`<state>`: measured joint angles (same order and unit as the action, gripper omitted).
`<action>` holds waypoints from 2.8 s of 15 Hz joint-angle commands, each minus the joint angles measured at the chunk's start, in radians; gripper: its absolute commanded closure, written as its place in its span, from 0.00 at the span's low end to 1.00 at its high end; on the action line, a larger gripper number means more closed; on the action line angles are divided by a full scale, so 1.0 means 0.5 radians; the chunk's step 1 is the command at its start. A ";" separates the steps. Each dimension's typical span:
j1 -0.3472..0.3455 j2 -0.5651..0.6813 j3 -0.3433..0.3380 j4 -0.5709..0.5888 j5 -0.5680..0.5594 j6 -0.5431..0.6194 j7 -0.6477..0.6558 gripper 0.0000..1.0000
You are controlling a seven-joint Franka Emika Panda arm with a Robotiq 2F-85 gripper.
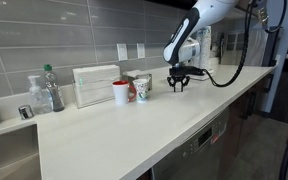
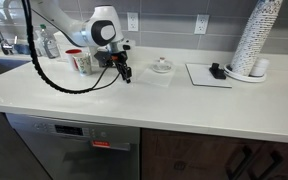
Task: Place a paper towel in the mug
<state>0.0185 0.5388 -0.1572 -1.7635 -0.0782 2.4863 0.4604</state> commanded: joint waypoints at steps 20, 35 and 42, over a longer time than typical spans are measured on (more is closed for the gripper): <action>-0.024 0.092 0.030 0.101 0.117 -0.040 -0.085 0.97; 0.008 -0.227 0.026 -0.011 0.112 -0.270 -0.040 1.00; -0.013 -0.446 0.112 -0.122 0.187 -0.376 -0.133 1.00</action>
<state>0.0195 0.3873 -0.1275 -1.7547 -0.0173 2.3083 0.4325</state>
